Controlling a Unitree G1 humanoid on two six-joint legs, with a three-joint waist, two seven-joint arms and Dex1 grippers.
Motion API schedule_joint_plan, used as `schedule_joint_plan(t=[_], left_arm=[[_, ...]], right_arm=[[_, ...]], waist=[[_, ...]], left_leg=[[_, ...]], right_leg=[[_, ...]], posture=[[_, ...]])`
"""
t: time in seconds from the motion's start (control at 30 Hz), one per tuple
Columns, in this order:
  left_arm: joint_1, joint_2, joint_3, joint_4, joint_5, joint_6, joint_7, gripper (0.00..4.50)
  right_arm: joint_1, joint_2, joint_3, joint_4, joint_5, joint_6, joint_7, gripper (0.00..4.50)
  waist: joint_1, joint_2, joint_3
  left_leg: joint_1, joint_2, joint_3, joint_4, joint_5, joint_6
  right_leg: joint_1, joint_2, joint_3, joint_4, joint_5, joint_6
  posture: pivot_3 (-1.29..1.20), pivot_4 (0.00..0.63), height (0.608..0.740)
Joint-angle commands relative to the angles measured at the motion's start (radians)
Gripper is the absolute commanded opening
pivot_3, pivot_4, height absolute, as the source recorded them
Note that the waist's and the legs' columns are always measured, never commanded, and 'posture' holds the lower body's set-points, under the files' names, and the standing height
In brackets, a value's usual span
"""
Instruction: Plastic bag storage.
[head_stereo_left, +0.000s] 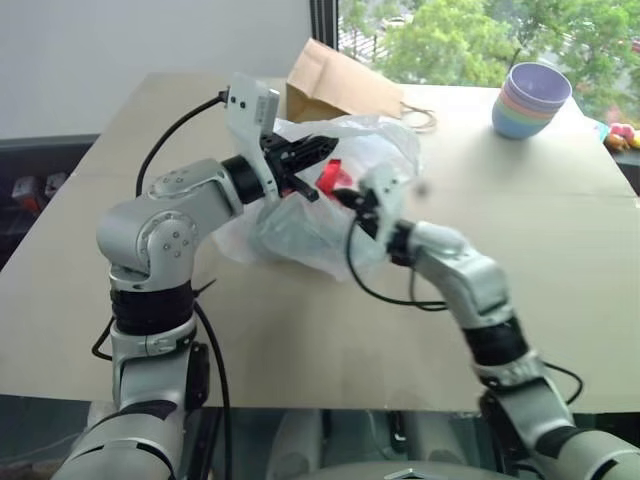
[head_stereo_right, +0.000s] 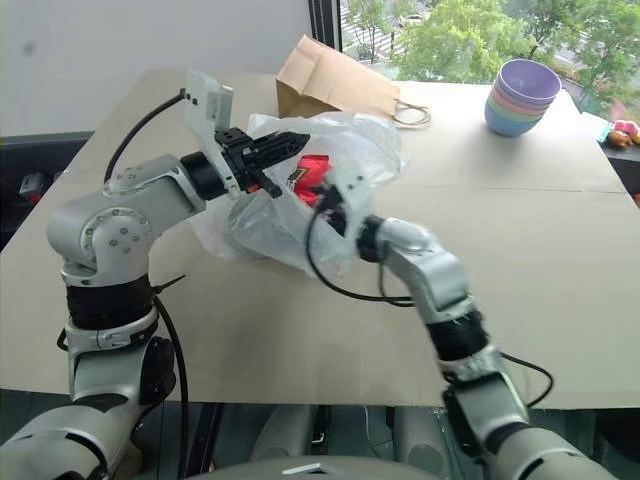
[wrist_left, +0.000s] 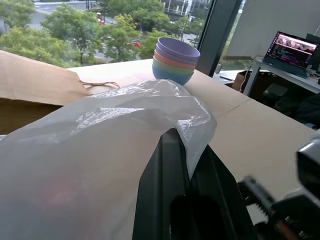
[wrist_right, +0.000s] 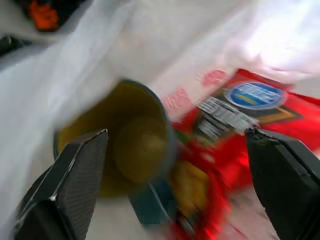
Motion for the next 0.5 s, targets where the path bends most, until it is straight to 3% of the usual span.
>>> schedule_joint_plan(t=[0.03,0.17,0.43,0.5], left_arm=[[-0.008,0.001,0.010,-0.011,-0.013,-0.031,-0.020,0.00],[-0.003,0.004,-0.005,-0.018,-0.009,-0.038,-0.035,0.00],[0.007,0.020,-0.030,-0.025,0.010,-0.057,-0.054,0.00],[0.010,0.022,-0.027,-0.038,0.006,-0.055,-0.047,0.00]], right_arm=[[0.011,-0.119,-0.002,-0.155,-0.134,-0.005,-0.070,4.47],[-0.072,-0.188,0.009,-0.005,-0.294,-0.054,-0.177,4.47],[-0.403,-0.048,-0.058,0.660,-0.321,-0.290,-0.266,4.47],[-0.454,-0.035,-0.077,0.762,-0.314,-0.357,-0.263,3.92]], waist=[[0.000,0.000,0.000],[-0.004,0.000,0.000],[-0.023,0.000,0.000],[-0.020,0.000,0.000]], left_leg=[[0.000,0.000,0.000,0.000,0.000,0.000],[0.001,0.000,0.002,0.000,0.000,0.000],[0.001,0.000,0.002,-0.001,0.000,0.000],[0.000,0.000,0.002,-0.001,0.000,0.000]], right_leg=[[0.000,0.000,0.000,0.000,0.000,0.000],[0.000,0.001,0.002,0.001,0.000,0.000],[0.000,0.001,0.003,0.000,0.000,0.000],[0.000,0.001,0.003,-0.002,0.000,0.000]], posture=[[0.00,0.150,0.740],[0.00,0.150,0.740],[0.00,0.150,0.740],[0.00,0.150,0.740]])
